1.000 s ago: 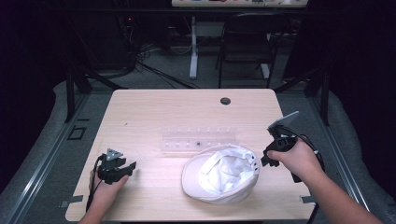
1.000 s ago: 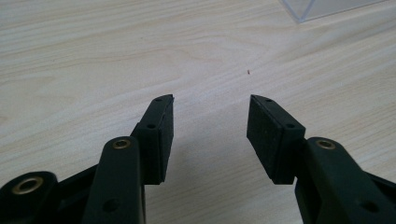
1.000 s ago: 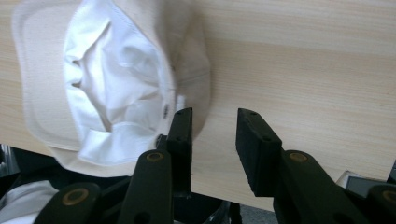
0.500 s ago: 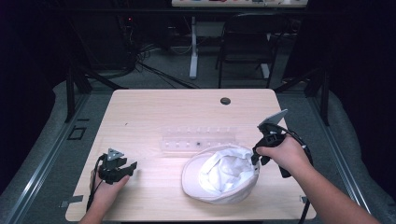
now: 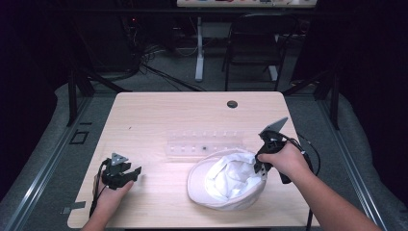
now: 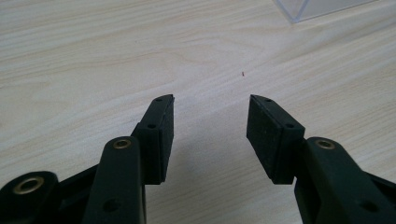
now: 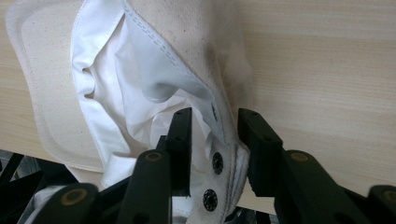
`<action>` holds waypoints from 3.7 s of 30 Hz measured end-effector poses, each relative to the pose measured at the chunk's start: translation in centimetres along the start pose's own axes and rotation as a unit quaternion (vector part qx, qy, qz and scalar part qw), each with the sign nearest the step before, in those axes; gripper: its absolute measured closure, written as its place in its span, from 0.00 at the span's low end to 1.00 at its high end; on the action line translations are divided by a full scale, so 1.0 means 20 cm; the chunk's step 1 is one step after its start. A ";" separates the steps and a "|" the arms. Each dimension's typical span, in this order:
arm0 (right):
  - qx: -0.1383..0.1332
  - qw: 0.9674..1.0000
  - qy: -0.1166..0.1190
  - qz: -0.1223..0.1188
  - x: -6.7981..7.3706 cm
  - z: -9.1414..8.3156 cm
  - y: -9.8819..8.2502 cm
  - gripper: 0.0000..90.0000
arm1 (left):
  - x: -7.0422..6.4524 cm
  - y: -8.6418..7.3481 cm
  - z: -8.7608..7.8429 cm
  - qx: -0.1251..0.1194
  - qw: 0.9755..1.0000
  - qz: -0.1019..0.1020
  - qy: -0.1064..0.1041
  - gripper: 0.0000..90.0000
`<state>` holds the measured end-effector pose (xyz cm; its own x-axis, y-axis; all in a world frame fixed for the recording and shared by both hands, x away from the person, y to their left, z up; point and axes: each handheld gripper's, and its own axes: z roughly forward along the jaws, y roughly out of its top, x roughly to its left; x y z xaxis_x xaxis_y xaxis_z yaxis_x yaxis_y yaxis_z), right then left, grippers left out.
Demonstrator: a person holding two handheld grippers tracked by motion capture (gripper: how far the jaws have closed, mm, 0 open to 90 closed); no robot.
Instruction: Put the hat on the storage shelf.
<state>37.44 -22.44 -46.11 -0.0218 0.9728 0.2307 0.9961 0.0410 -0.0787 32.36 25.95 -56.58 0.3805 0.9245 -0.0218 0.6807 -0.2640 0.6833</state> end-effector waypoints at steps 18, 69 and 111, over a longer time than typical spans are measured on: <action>-0.011 0.999 -0.034 -0.016 0.08 -0.08 -0.01 0.91 | 0.00 0.00 0.00 0.002 1.000 0.001 0.002 0.58; -0.010 0.964 0.265 0.014 0.06 -0.38 -0.04 0.91 | -0.01 0.00 0.01 0.003 1.000 0.003 -0.006 0.59; -0.097 0.920 0.380 0.012 0.12 -0.66 0.08 0.91 | -0.05 0.01 0.01 0.006 1.000 0.023 -0.020 0.57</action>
<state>40.17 -23.03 -32.86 -0.0058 0.5300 0.8480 0.9937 -0.0916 0.0640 32.31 24.97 -56.61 0.4368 0.8993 -0.0206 0.6692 -0.3096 0.6755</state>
